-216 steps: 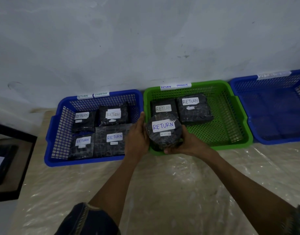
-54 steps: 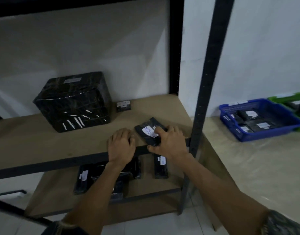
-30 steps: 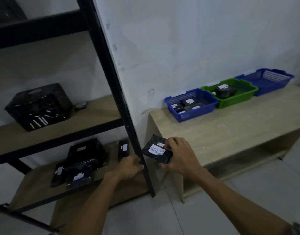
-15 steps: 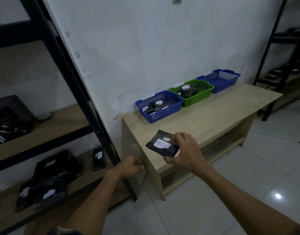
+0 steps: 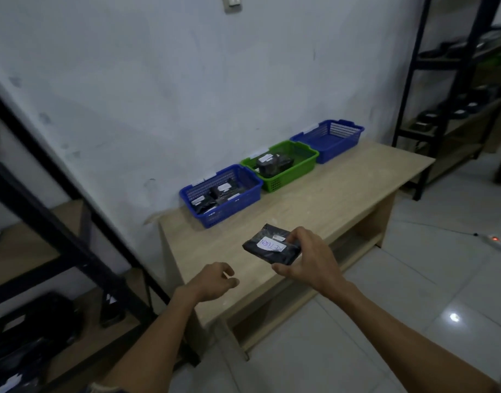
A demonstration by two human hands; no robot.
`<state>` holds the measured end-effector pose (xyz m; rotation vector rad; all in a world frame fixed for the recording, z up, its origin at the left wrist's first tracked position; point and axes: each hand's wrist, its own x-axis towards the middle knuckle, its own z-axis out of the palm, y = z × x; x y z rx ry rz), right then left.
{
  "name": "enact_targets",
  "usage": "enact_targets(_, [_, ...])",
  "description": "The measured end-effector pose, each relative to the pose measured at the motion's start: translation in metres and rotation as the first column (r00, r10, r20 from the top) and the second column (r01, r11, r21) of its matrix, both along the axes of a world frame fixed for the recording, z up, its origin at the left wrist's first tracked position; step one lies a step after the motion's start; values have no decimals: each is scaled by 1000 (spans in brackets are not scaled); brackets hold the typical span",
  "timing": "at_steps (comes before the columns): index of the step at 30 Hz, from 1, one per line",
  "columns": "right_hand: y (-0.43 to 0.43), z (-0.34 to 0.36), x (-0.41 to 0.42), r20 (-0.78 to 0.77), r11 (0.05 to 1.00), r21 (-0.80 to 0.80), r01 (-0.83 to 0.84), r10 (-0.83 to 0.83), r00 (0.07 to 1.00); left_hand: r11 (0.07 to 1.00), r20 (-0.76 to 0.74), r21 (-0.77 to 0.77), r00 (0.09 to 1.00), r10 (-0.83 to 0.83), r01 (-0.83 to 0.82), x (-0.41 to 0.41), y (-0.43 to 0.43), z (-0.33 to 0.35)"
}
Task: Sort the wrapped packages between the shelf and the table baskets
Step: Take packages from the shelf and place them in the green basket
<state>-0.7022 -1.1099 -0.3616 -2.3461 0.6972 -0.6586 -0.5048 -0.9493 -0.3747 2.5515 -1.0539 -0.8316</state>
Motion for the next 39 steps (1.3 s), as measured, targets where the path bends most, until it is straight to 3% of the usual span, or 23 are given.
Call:
enact_targets(2, [-31, 0, -7, 29, 995, 100, 24, -27, 999, 1000, -8, -6, 1000, -7, 7, -10, -39, 2])
enact_targets(4, [-60, 6, -10, 87, 913, 406, 37, -79, 993, 1000, -21, -16, 999, -26, 25, -19, -73, 3])
enact_targets(6, [-90, 9, -9, 140, 642, 767, -2, -165, 976, 999, -31, -3, 998, -53, 53, -24, -101, 4])
enact_targets(8, [-121, 4, -6, 132, 445, 895, -41, -175, 976, 998, -39, 5, 997, -69, 69, -22, -129, 3])
enact_targets(10, [-148, -1, -1, 126, 409, 911, -48, -165, 978, 997, -21, 4, 997, -78, 78, -17, -157, 3])
enact_targets(13, [-184, -10, 11, 91, 431, 902, 10, -213, 973, 995, 9, 2, 995, -99, 99, -3, -199, 0])
enact_targets(25, [-325, -11, 108, 175, 431, 902, -26, -310, 934, 996, -9, -24, 996, -84, 84, 97, -371, -23])
enact_targets(27, [-350, -13, 125, 159, 394, 919, -17, -329, 931, 996, -6, -56, 997, -74, 73, 108, -394, -25])
enact_targets(31, [-396, -15, 158, 121, 212, 976, -44, -366, 923, 996, -31, -22, 995, -90, 90, 122, -431, -28])
enact_targets(34, [-440, -23, 185, 144, 129, 986, -106, -331, 933, 999, -21, -51, 1000, -9, 8, 139, -459, -31])
enact_targets(37, [-481, -24, 209, 150, 88, 988, -130, -270, 951, 995, 5, -73, 998, 63, -62, 149, -481, -30])
enact_targets(39, [-508, -24, 226, 147, 144, 983, -114, -252, 957, 992, 28, -81, 995, 94, -92, 155, -497, -31])
